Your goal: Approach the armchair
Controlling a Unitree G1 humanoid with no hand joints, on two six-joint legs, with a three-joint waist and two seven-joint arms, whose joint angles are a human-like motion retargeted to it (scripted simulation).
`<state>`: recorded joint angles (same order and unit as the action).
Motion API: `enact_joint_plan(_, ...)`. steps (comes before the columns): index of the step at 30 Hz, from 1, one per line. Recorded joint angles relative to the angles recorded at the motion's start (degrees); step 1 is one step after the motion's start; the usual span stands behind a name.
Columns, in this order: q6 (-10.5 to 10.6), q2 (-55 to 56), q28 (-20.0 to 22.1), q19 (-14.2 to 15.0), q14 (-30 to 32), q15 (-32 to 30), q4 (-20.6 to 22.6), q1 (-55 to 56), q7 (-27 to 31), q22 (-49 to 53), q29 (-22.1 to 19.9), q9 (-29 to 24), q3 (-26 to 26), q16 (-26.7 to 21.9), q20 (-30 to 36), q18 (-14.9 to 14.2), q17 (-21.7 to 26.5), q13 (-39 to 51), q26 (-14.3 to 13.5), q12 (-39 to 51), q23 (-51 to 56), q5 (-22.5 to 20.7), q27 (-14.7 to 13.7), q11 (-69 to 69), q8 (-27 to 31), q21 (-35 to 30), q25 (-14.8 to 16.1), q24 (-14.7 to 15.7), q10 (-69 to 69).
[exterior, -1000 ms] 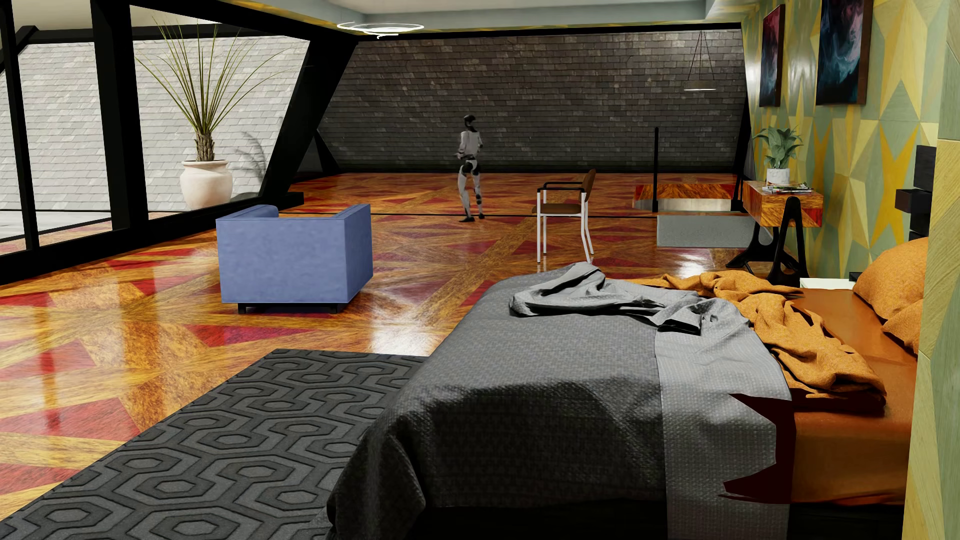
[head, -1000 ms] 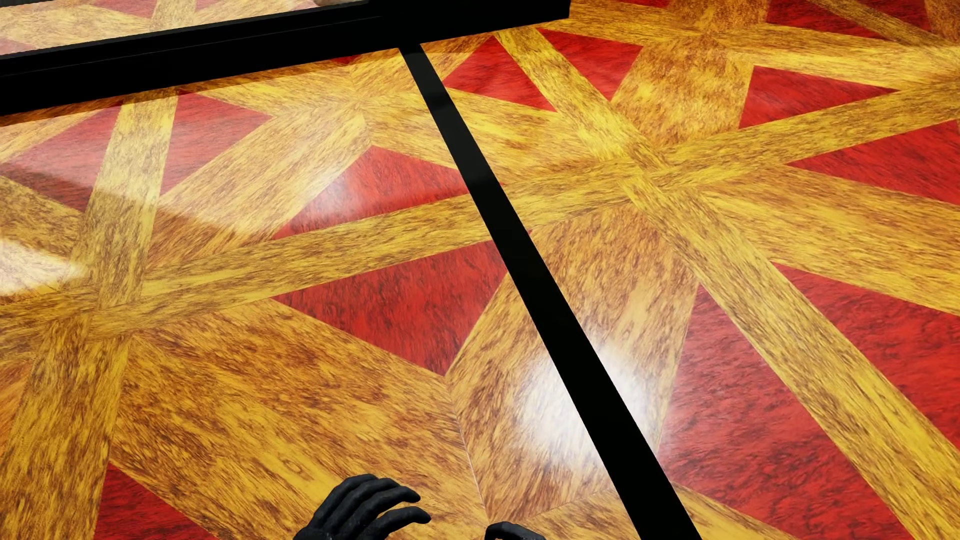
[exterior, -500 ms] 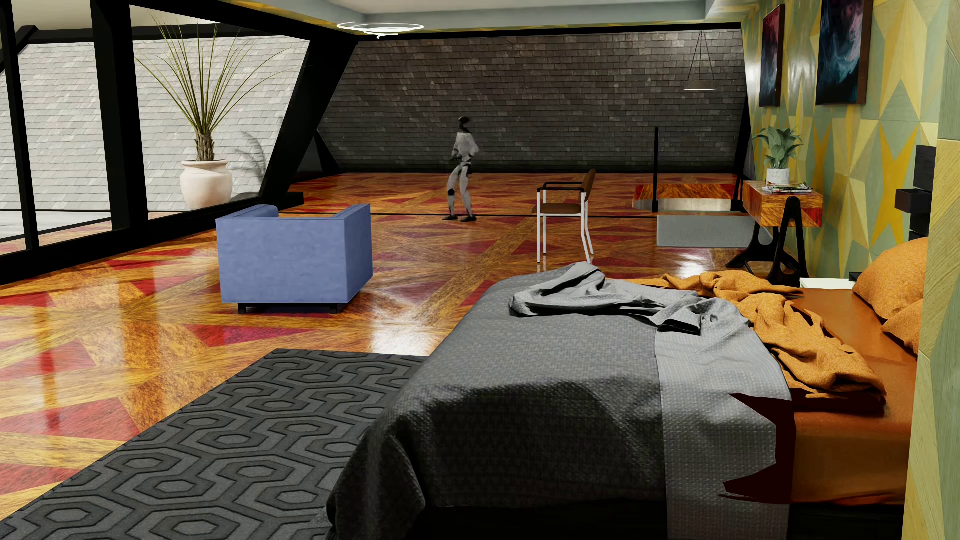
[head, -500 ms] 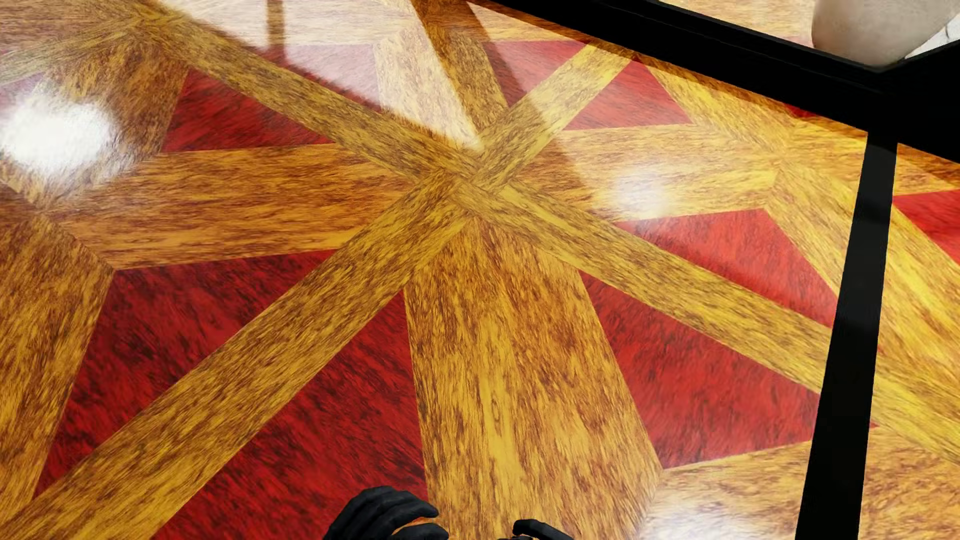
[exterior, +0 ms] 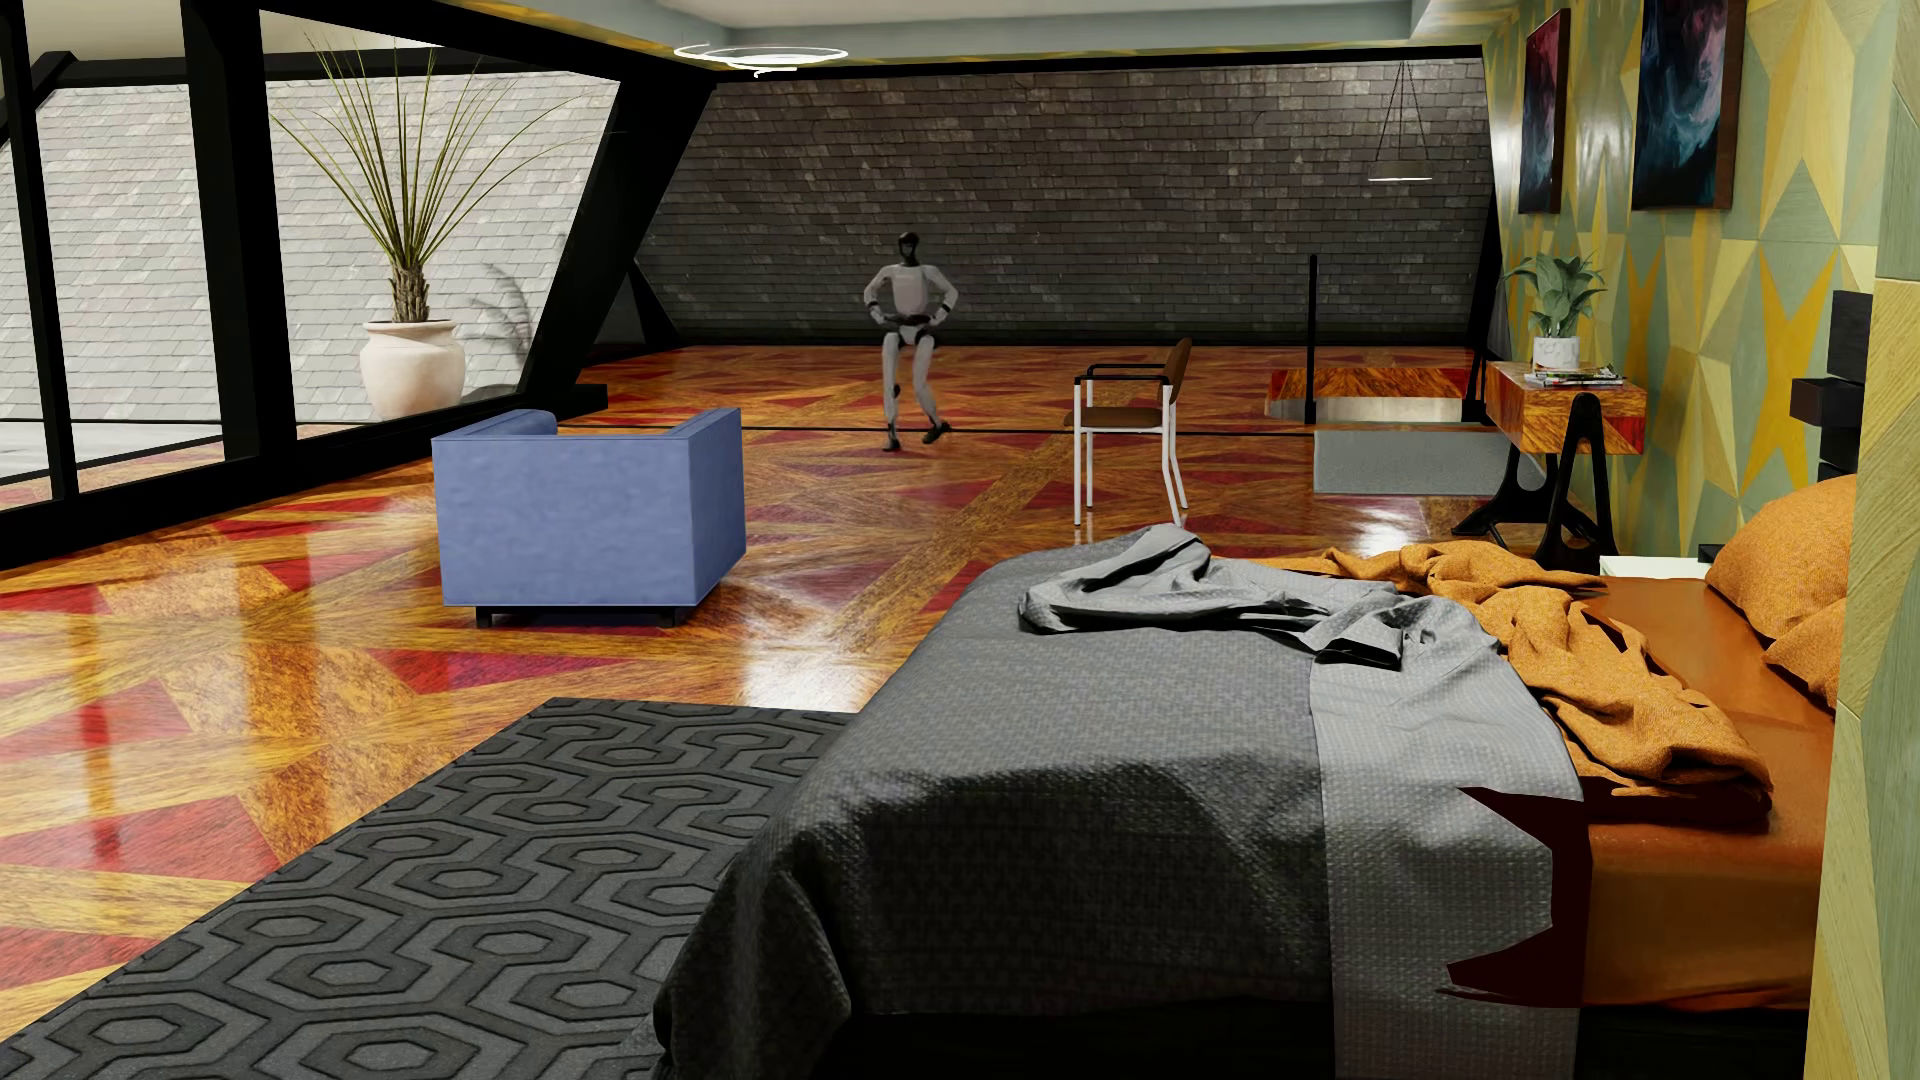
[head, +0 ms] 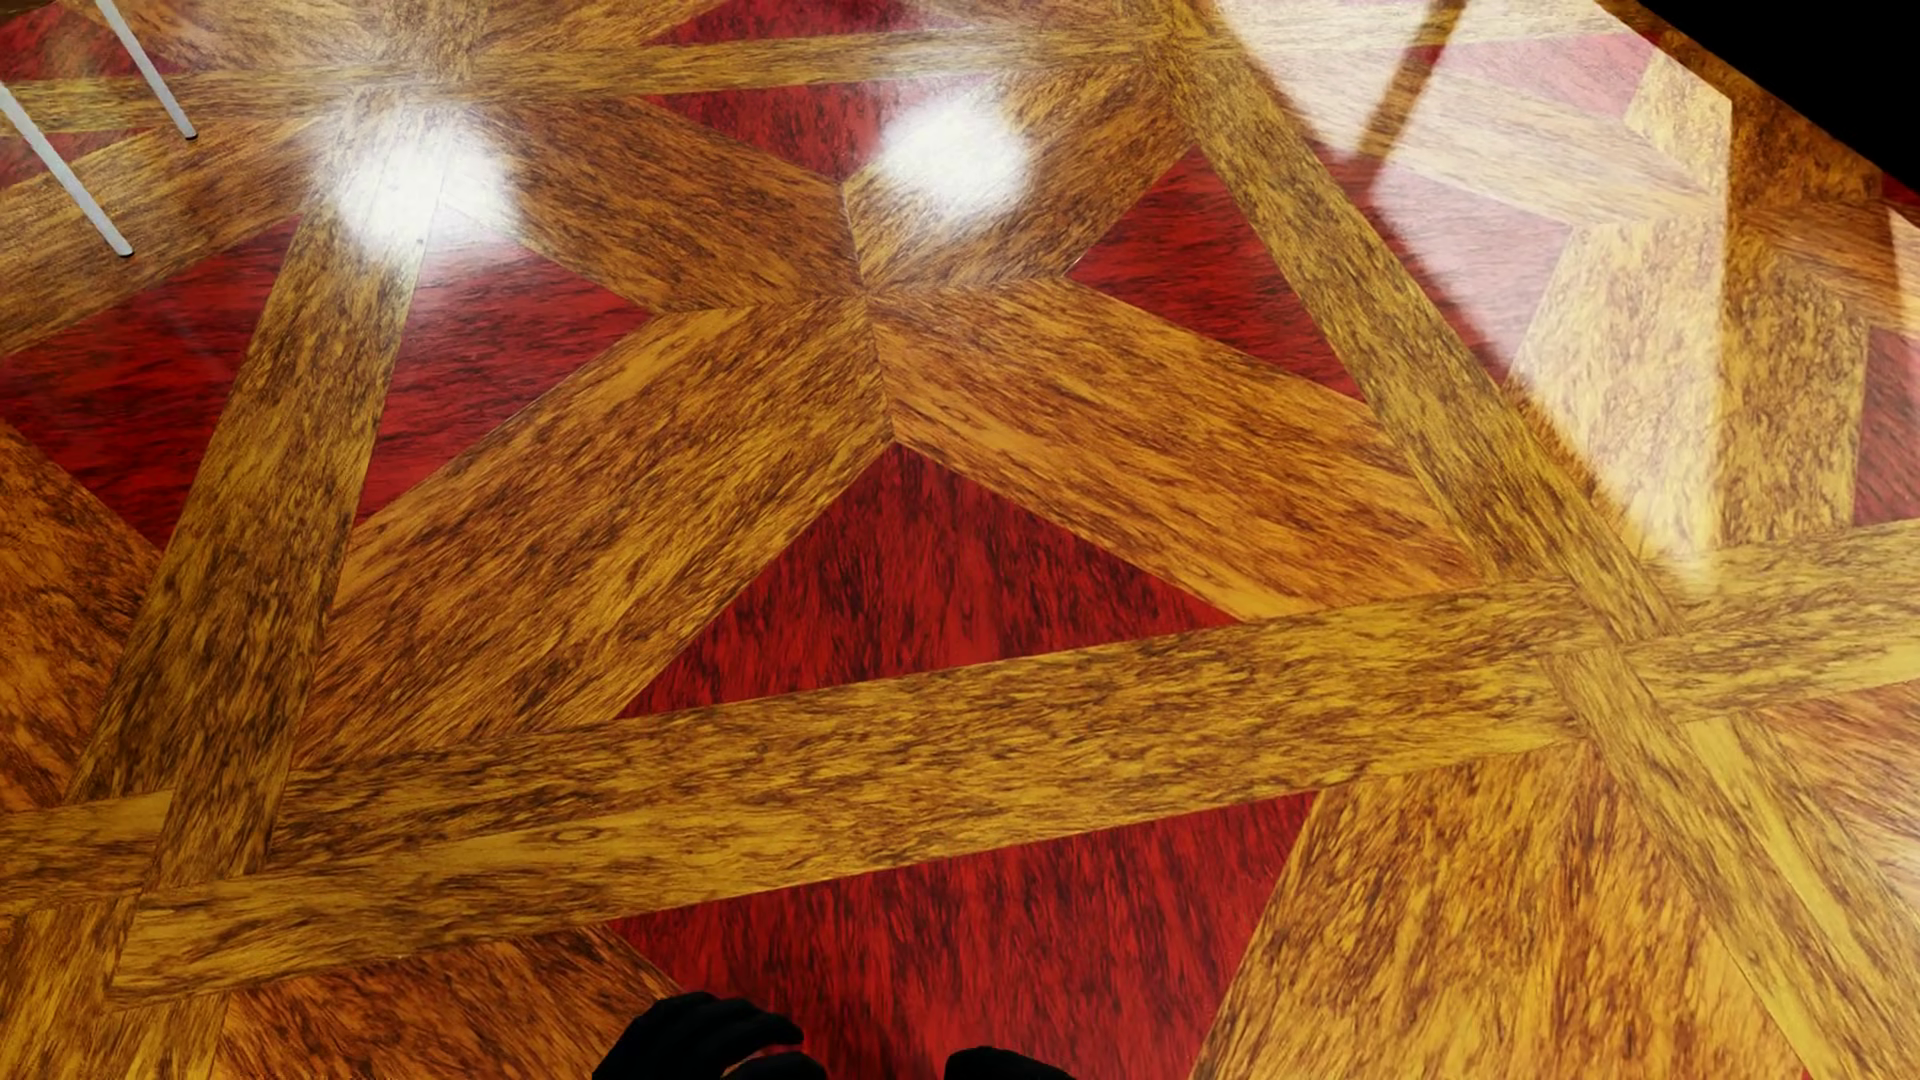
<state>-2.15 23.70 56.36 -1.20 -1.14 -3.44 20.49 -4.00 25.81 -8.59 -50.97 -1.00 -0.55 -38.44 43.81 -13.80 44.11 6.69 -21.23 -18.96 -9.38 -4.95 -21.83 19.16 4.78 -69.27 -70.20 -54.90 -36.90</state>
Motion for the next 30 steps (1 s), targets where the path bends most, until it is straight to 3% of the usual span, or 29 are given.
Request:
enact_joint_plan(1, 0.9, -0.8, -0.2, -0.6, 4.7, 2.5, -0.2, 3.6, -7.4, -0.5, 0.7, 0.0, 1.4, -1.9, 0.7, -0.4, -0.5, 0.3, -0.6, 0.1, 0.0, 0.6, 0.0, 1.7, -3.2, -0.1, 0.8, -0.4, -8.5)
enact_joint_plan(2, 1.7, -1.5, -0.2, -1.1, 12.0, 4.8, -3.1, 9.3, -15.4, -0.6, 1.0, -0.1, 3.1, -3.9, 2.3, -0.4, -1.0, 0.5, -1.2, 0.9, 0.3, 1.2, 0.0, 3.2, -6.9, 0.3, 1.0, 0.1, -17.5)
enact_joint_plan(3, 2.8, -2.5, 0.0, -1.5, 16.5, 6.8, -7.3, 14.5, -19.0, -0.5, 0.8, -0.1, 4.4, -5.1, 4.2, -0.4, -1.5, 0.7, -1.4, 2.2, 0.6, 1.4, -0.2, 3.9, -10.0, 0.9, 0.7, 1.3, -24.6)
enact_joint_plan(6, 6.0, -5.8, 0.1, -2.1, 3.9, 12.1, -20.7, 26.4, -22.8, 2.2, -0.2, -0.4, 5.1, -5.5, 6.0, -0.4, -2.1, 1.3, -0.1, 4.0, -0.5, -0.1, -1.6, 5.8, -14.9, 1.2, 0.9, 3.1, -34.9)
enact_joint_plan(9, 7.4, -9.2, 0.1, -2.1, -6.2, 16.9, -22.8, 34.8, -21.8, 4.6, 1.7, -0.7, 3.7, -6.8, 4.9, 1.2, -1.7, 0.1, 1.5, 2.8, -1.7, -1.3, -1.9, 7.4, -15.7, 0.0, 5.1, 0.6, -29.2)
enact_joint_plan(11, 7.4, -11.9, 0.1, -1.8, -8.3, 18.7, -26.7, 38.9, -24.8, 6.2, 1.5, -1.0, 2.6, -5.2, 2.5, 7.2, -1.2, 0.0, 2.4, 1.2, -1.2, -1.4, -1.2, 6.5, -14.6, -1.2, 5.8, -0.6, -18.8)
enact_joint_plan(13, 7.0, -14.8, 0.1, -1.3, -6.0, 19.7, -29.8, 40.3, -29.7, 5.8, 1.2, -1.1, 1.5, -2.3, -0.4, 12.5, -0.8, -0.4, 2.2, -0.1, -1.0, -1.5, -1.4, 4.8, -12.9, -1.3, 5.2, -1.6, -3.5)
enact_joint_plan(16, 5.6, -19.8, 0.1, -0.6, 0.5, 20.1, -26.5, 37.6, -25.6, 4.8, 1.2, -0.8, 0.6, 0.2, -3.2, 9.2, -0.5, -1.1, 1.1, -1.4, -0.8, -0.7, -0.9, 1.0, -9.8, -1.4, 6.1, -3.5, 21.3)
enact_joint_plan(18, 4.7, -23.2, 0.0, 0.6, 8.1, 20.1, -25.9, 35.7, -26.2, 5.1, 1.7, -0.4, 0.6, 1.0, -3.7, 7.8, -0.3, -2.6, -0.4, -0.3, -0.3, 0.3, 0.0, 0.6, -7.9, -0.3, 7.4, -5.0, 20.6)
enact_joint_plan(20, 3.5, -25.7, 0.1, 0.7, 5.2, 17.7, -24.9, 34.9, -28.0, 6.7, 2.9, -0.1, 0.3, 1.5, -3.3, 10.9, -0.1, -4.9, -1.6, 1.1, 0.1, 2.2, 0.4, 2.4, -6.9, 2.7, 6.7, -5.0, 15.1)
enact_joint_plan(22, 2.2, -26.1, 0.1, 0.4, 1.9, 11.2, -23.8, 31.5, -30.3, 6.3, 5.0, 0.3, 0.1, 1.2, -2.5, 11.9, 0.3, -6.5, -1.1, 1.1, 0.4, 4.5, -0.7, 5.9, -5.8, 4.8, 5.5, -4.5, 14.6)
enact_joint_plan(24, 0.9, -23.7, 0.1, 1.6, -0.7, 3.2, -22.6, 27.4, -33.2, 5.2, 6.6, 0.6, -0.2, 1.5, -2.3, 12.7, 1.3, -7.0, -0.8, 0.9, 0.4, 7.4, -2.2, 13.6, -5.1, 4.9, 8.4, -4.6, 16.2)
enact_joint_plan(26, -0.5, -17.0, 0.1, 6.3, -4.1, -4.7, -20.9, 24.8, -36.1, 4.4, 6.6, 0.5, -0.6, 2.3, -2.0, 13.4, 3.1, -6.5, -1.2, 1.1, 1.5, 12.0, -1.4, 28.0, -5.6, 4.6, 9.3, -4.5, 15.4)
enact_joint_plan(27, -1.4, -12.8, 0.1, 6.3, -6.0, -8.2, -19.8, 23.8, -37.4, 4.5, 6.3, 0.3, -0.6, 2.8, -1.9, 13.8, 3.9, -6.1, -1.5, 1.0, 2.2, 14.8, -0.7, 36.1, -5.7, 4.6, 8.5, -4.3, 14.3)
enact_joint_plan(28, -2.3, -8.9, 0.1, 5.8, -7.9, -7.9, -18.6, 23.0, -38.5, 4.9, 5.6, 0.1, -0.5, 3.4, -1.0, 14.2, 4.1, -5.5, -0.9, 1.8, 2.0, 17.3, -0.8, 43.2, -5.4, 4.6, 7.7, -3.3, 12.9)
enact_joint_plan(30, -3.6, -1.7, 0.1, 6.3, -11.5, -2.0, -16.7, 20.6, -39.7, 5.5, 3.8, -0.4, -0.1, 4.0, -1.4, 14.8, 4.1, -6.0, -1.3, 1.0, 2.5, 15.9, -0.5, 51.6, -2.7, 6.0, 6.0, -2.3, 10.9)
